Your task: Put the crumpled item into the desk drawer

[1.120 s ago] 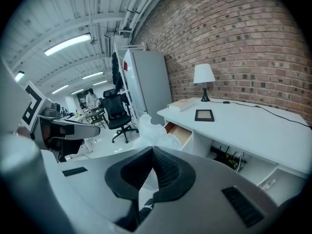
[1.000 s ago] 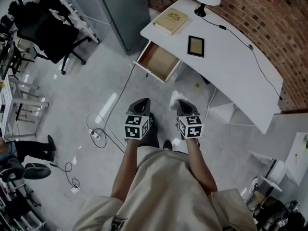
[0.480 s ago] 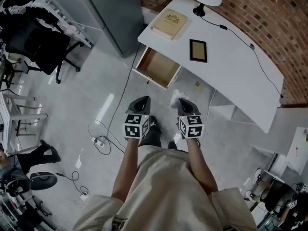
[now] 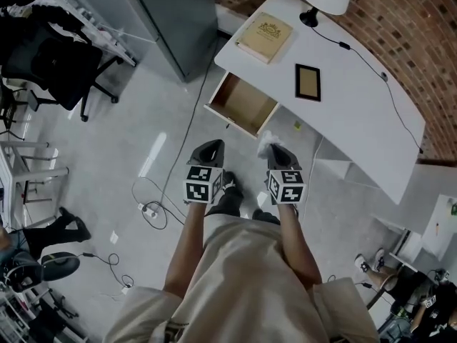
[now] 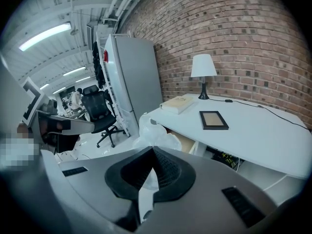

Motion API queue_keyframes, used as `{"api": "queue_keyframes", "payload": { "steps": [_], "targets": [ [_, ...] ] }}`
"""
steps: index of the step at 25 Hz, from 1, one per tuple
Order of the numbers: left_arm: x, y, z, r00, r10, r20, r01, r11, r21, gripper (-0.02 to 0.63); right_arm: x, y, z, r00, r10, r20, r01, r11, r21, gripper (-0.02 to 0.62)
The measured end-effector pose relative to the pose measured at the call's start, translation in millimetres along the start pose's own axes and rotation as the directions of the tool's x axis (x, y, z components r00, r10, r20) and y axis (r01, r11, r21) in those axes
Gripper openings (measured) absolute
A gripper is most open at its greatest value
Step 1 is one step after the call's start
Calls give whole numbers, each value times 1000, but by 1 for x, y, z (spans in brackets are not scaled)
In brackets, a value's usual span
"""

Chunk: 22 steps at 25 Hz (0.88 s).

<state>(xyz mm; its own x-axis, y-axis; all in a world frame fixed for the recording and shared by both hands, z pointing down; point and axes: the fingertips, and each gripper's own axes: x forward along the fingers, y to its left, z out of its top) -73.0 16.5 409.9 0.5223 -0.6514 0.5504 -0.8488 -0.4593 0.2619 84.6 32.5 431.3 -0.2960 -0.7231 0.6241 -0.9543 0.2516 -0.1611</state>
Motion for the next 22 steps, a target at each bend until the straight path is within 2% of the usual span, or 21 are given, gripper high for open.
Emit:
{"api": "queue_keyframes", "payload": {
  "steps": [7, 13, 22],
  "targets": [
    [10, 30, 11, 1000, 8, 0, -8, 1000, -26, 15, 24, 1, 4, 1000, -15, -18, 15, 1000, 13, 25],
    [24, 38, 3, 999, -2, -42, 2, 1000, -20, 15, 40, -3, 2, 999, -10, -39, 11, 999, 31, 25],
    [58, 47, 19, 999, 29, -37, -31, 998, -53, 15, 77, -21, 22, 997, 38, -71, -40, 999, -26, 25]
  ]
}}
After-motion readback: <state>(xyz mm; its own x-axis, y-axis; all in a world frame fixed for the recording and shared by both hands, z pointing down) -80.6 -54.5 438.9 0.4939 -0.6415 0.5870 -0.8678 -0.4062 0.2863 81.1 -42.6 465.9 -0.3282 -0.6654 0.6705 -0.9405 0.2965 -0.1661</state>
